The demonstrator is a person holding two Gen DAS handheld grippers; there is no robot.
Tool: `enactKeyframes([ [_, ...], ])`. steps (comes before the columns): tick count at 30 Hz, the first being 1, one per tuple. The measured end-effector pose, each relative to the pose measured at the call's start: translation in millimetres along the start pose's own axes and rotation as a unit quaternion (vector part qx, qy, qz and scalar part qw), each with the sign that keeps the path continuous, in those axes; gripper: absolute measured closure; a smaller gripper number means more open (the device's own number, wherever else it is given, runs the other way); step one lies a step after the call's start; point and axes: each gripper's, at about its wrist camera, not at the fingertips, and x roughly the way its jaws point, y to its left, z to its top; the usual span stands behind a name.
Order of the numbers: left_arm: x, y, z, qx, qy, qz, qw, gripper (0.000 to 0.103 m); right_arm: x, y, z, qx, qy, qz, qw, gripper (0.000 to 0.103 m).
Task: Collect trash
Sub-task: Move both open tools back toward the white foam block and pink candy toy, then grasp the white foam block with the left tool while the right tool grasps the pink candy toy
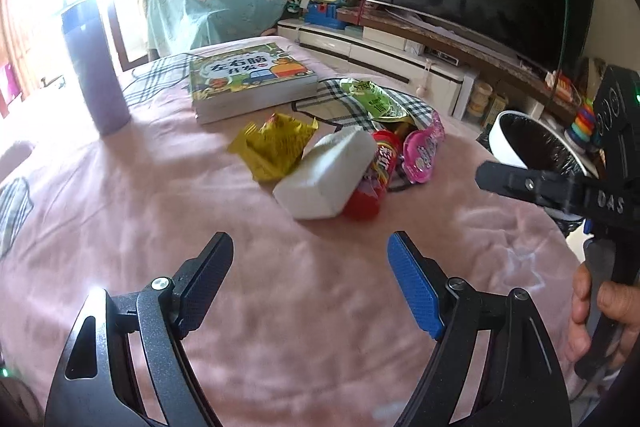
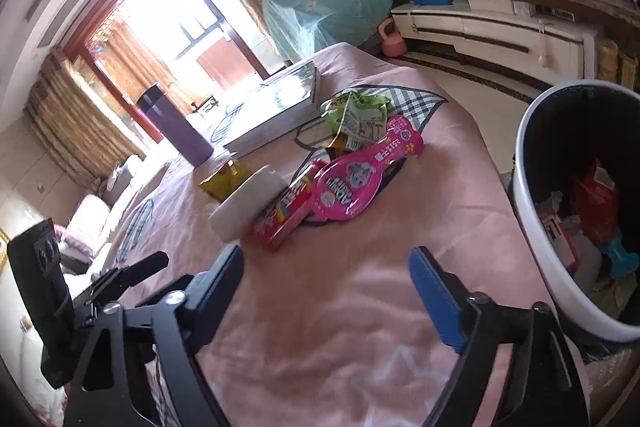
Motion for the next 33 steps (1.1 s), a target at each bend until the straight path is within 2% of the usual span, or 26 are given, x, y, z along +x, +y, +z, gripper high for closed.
enactKeyframes([
  [6, 23.3, -5.4, 13.3, 0.047, 0.001, 0.002, 0.9989, 0.024, 22.0, -10.7, 18.8, 0.042, -0.001, 0.000, 0.999, 0.034],
  [9, 35.8, -5.8, 16.4, 0.066, 0.007, 0.004, 0.9978, 0.028, 36.8, -15.8, 27.2, 0.055, 0.006, -0.005, 0.998, 0.035],
  [12, 47.2, -2.1, 17.5, 0.068, 0.022, -0.004, 0.9974, 0.045, 47.7, -20.6, 30.3, 0.068, 0.012, -0.003, 0.998, 0.037],
  [14, 52.0, -0.2, 17.5, 0.063, 0.029, -0.012, 0.9975, 0.060, 52.3, -22.2, 31.2, 0.071, 0.013, -0.005, 0.997, 0.041],
  [15, 54.0, 0.4, 17.5, 0.059, 0.032, -0.015, 0.9976, 0.061, 53.8, -22.4, 31.5, 0.071, 0.012, -0.006, 0.997, 0.044],
  [17, 54.1, 0.8, 16.7, 0.055, 0.030, -0.014, 0.9979, 0.065, 55.5, -21.7, 32.1, 0.069, 0.012, -0.009, 0.997, 0.050],
  [19, 51.5, 0.7, 14.8, 0.053, 0.027, -0.014, 0.9982, 0.067, 58.4, -21.6, 31.9, 0.068, 0.017, -0.011, 0.997, 0.068],
  [20, 49.6, -0.2, 14.0, 0.051, 0.026, -0.016, 0.9982, 0.068, 58.4, -21.4, 31.1, 0.066, 0.017, -0.013, 0.998, 0.072],
  [21, 47.3, -0.4, 13.0, 0.049, 0.025, -0.021, 0.9983, 0.068, 58.5, -21.2, 31.4, 0.064, 0.017, -0.013, 0.998, 0.084],
  [26, 29.5, -6.3, 3.2, 0.035, 0.021, -0.021, 0.9989, 0.070, 44.9, -16.2, 27.6, 0.048, 0.008, 0.000, 0.999, 0.086],
  [33, -3.2, -7.8, -16.6, -0.022, 0.022, -0.050, 0.9982, 0.071, 13.4, -13.7, 17.3, 0.029, 0.007, 0.019, 0.999, 0.086],
])
